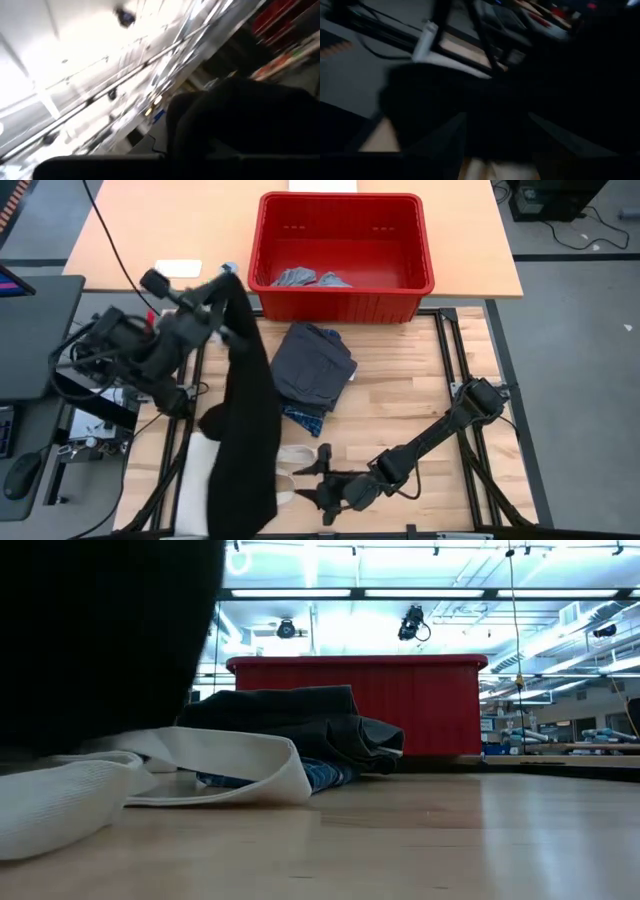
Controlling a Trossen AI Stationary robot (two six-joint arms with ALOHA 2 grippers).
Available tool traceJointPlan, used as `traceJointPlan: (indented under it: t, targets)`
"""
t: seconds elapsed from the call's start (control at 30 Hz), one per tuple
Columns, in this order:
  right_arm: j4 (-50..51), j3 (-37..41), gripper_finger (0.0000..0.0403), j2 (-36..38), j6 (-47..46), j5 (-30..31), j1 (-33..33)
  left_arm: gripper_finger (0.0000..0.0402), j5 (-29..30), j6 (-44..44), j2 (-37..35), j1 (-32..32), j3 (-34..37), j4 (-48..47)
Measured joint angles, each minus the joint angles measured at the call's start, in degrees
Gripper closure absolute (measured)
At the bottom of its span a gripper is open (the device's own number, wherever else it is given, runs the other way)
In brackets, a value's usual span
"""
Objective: Fold Laundry from Bin
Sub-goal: Fold the black shirt
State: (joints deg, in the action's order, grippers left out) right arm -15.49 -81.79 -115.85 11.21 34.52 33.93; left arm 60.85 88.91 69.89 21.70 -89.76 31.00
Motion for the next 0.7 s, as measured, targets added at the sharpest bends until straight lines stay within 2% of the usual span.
traceJointPlan:
  t: [0.2,0.4,0.57,0.63,0.7]
  targets:
    - [0.3,-0.58,0.0194,-0.26,-2.02,-9.09,-1.42,0.0384,-0.43,-3.23,-0.09,-9.15,0.0,1.77]
    - [-0.71,-0.58,0.0193,-4.38,-3.47,-12.18,-4.94,0.0386,-0.45,-10.66,-0.13,-14.83,0.0,-0.65]
    - [-10.09,-1.28,0.0181,-9.56,-3.08,-19.92,-6.78,0.0375,2.17,-10.94,-0.09,-17.33,0.0,-6.82]
    - [-9.89,-3.76,0.0175,-11.41,-2.21,-20.47,-6.88,0.0374,3.18,-12.97,-0.11,-18.42,0.0,-11.62]
    - [-6.82,-7.3,0.0172,-13.39,-1.79,-20.21,-6.88,0.0374,3.1,-18.57,-0.11,-19.36,0.0,-18.18]
